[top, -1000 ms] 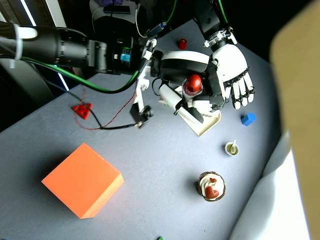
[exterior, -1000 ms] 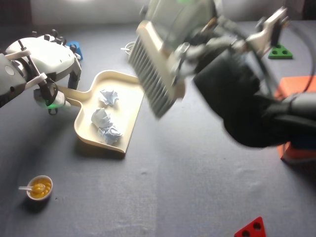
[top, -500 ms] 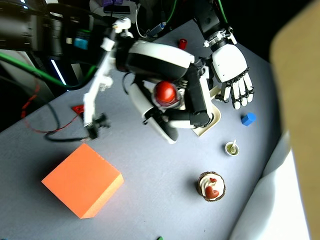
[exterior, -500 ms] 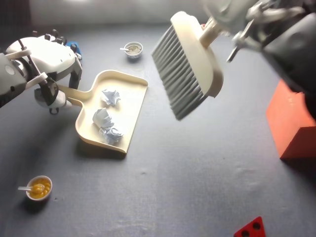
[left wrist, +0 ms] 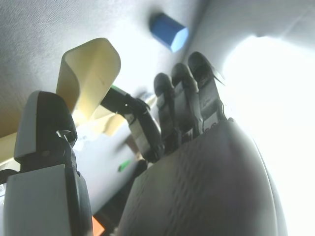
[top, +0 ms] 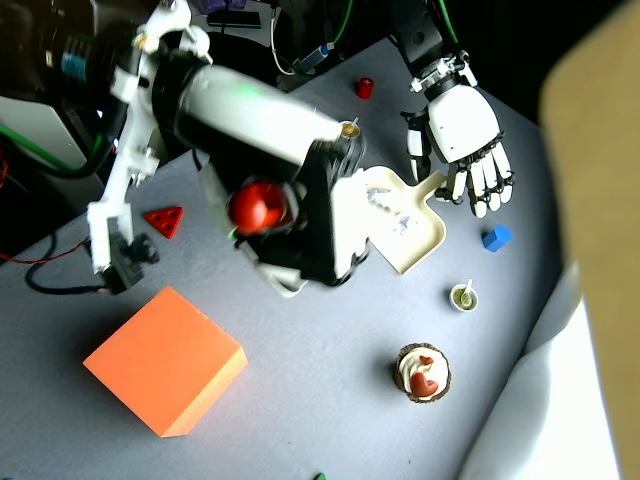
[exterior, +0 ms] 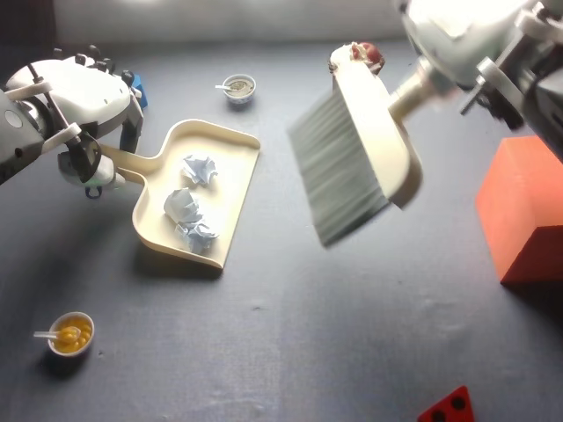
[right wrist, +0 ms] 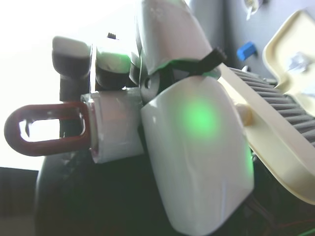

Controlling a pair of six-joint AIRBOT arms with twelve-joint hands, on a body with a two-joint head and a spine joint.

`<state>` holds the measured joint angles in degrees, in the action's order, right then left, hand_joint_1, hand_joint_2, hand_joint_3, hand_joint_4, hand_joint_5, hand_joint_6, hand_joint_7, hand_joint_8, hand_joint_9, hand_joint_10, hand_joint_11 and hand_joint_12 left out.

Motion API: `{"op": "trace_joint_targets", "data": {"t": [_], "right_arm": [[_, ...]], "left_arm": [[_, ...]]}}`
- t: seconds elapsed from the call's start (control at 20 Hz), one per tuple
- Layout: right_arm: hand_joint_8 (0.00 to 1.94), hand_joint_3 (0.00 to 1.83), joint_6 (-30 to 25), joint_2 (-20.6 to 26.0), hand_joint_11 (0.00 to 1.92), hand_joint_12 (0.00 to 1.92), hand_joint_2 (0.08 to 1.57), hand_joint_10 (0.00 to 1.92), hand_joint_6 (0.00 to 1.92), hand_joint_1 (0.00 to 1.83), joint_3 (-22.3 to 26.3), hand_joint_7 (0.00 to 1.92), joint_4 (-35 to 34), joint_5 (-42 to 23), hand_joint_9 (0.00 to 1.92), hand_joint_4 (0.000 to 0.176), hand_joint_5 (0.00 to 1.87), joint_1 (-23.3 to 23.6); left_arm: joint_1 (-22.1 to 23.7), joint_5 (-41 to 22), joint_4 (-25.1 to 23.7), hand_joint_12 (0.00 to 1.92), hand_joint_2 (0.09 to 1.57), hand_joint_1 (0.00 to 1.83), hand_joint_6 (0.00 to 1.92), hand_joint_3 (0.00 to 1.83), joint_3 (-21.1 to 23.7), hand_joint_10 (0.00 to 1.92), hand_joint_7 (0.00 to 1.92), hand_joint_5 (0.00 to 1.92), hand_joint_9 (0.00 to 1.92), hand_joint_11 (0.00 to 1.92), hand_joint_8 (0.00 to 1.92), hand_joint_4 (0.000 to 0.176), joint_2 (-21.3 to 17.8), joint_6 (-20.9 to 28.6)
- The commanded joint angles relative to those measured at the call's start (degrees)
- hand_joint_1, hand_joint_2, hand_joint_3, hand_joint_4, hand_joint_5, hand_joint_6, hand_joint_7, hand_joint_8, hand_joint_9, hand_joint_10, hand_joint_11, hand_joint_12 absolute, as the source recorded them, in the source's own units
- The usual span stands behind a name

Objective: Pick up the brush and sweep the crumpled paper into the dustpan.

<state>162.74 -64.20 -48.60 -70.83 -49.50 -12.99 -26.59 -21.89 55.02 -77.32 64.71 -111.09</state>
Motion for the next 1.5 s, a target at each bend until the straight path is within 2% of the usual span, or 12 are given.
{"op": "trace_joint_targets", "data": {"t": [0.0,0.1,0.25,0.55,0.6,0.65,0.75,0.85,0.95,1.05,1.15,1.45], "right_arm": [[1.94,0.0,0.92,0.49,1.01,1.92,1.19,1.92,1.92,1.5,0.13,1.12,5.89,-3.45,1.18,0.176,1.02,0.42],[1.94,0.0,1.35,0.48,1.05,1.92,1.19,1.92,1.92,1.51,0.32,1.14,5.89,-3.9,1.19,0.176,1.04,-0.47],[1.94,0.0,1.33,-0.24,1.21,1.92,1.19,1.92,1.92,1.48,-0.09,1.1,5.89,-4.02,1.16,0.176,1.01,-0.81],[1.94,0.0,1.81,-1.82,1.11,1.92,1.01,1.92,1.92,1.17,0.21,1.03,8.04,-4.04,1.12,0.176,0.98,-2.2],[1.94,0.0,2.96,-2.15,1.06,1.92,0.99,1.92,1.92,1.11,0.18,1.01,8.47,-4.04,1.08,0.166,0.95,-2.83],[1.94,0.0,3.98,-2.49,0.83,1.92,0.99,1.92,1.91,1.07,0.16,0.87,8.52,-4.23,0.88,0.0,0.78,-3.32],[1.94,0.0,4.85,-2.79,0.78,1.92,0.95,1.92,1.68,1.01,0.41,0.83,8.52,-4.47,0.83,0.0,0.81,-3.94],[1.93,0.0,5.27,-2.57,0.47,1.92,0.87,1.92,0.61,0.91,1.2,0.43,8.52,-4.4,0.45,0.0,0.94,-4.09],[1.61,0.0,5.98,-2.23,0.29,1.92,0.89,1.81,0.72,0.82,2.15,0.38,8.52,-4.35,0.35,0.0,0.72,-4.17],[0.16,0.0,8.05,-1.58,0.04,1.3,0.87,0.43,0.09,0.54,4.01,0.49,8.52,-4.24,0.4,0.0,0.43,-4.45],[0.02,0.0,8.84,-0.16,0.1,0.62,0.83,0.05,0.01,0.45,6.35,0.34,8.5,-4.36,0.34,0.0,0.27,-4.54],[0.0,0.0,9.97,2.96,0.07,0.04,0.8,0.0,0.0,0.44,11.65,0.1,8.2,-4.35,0.07,0.0,0.05,-4.46]], "left_arm": [[0.67,-4.82,-1.57,0.37,1.12,1.11,0.98,0.0,-0.22,0.0,0.32,0.98,0.21,0.0,0.0,0.0,-0.71,-0.15],[0.69,-4.91,-1.57,0.36,1.13,1.07,1.04,0.0,-0.21,0.0,0.29,0.94,0.21,0.0,0.0,0.012,-0.75,-0.15],[0.74,-4.94,-1.59,0.33,1.0,1.02,0.05,0.0,-0.23,0.0,0.29,0.81,0.23,0.06,0.0,0.0,-0.75,-0.15],[0.82,-5.09,-1.68,0.31,0.97,1.04,0.02,0.0,-0.25,0.0,0.29,0.85,0.23,0.06,0.0,0.0,-0.75,-0.15],[0.82,-5.01,-1.71,0.31,0.97,1.04,0.02,0.0,-0.21,0.0,0.3,0.85,0.23,0.06,0.01,0.0,-0.75,-0.15],[0.82,-4.98,-1.71,0.3,0.98,1.03,0.01,0.0,-0.16,0.0,0.29,0.84,0.22,0.05,0.0,0.0,-0.75,-0.15],[0.82,-4.81,-1.75,0.3,0.98,1.02,0.01,0.0,-0.01,0.0,0.28,0.84,0.21,0.05,0.0,0.0,-0.88,-0.15],[1.22,-4.35,-1.83,0.3,0.98,1.03,0.01,0.0,0.12,0.0,0.3,0.86,0.22,0.06,0.01,0.0,-1.05,-0.15],[2.0,-3.93,-1.95,0.29,1.0,0.99,0.0,0.01,0.23,0.0,0.28,0.85,0.2,0.05,0.0,0.0,-1.28,-0.15],[3.46,-3.27,-1.97,0.29,0.99,1.01,0.01,0.0,0.09,0.0,0.29,0.87,0.21,0.05,0.01,0.0,-1.55,-0.31],[4.66,-2.58,-1.95,0.29,0.99,1.0,0.01,0.0,-0.37,0.01,0.3,0.87,0.23,0.07,0.01,0.0,-1.56,-0.34],[9.47,1.65,-4.86,0.3,0.99,1.0,0.01,0.0,1.55,0.01,0.32,0.88,0.24,0.09,0.01,0.0,-2.79,-0.35]]}}
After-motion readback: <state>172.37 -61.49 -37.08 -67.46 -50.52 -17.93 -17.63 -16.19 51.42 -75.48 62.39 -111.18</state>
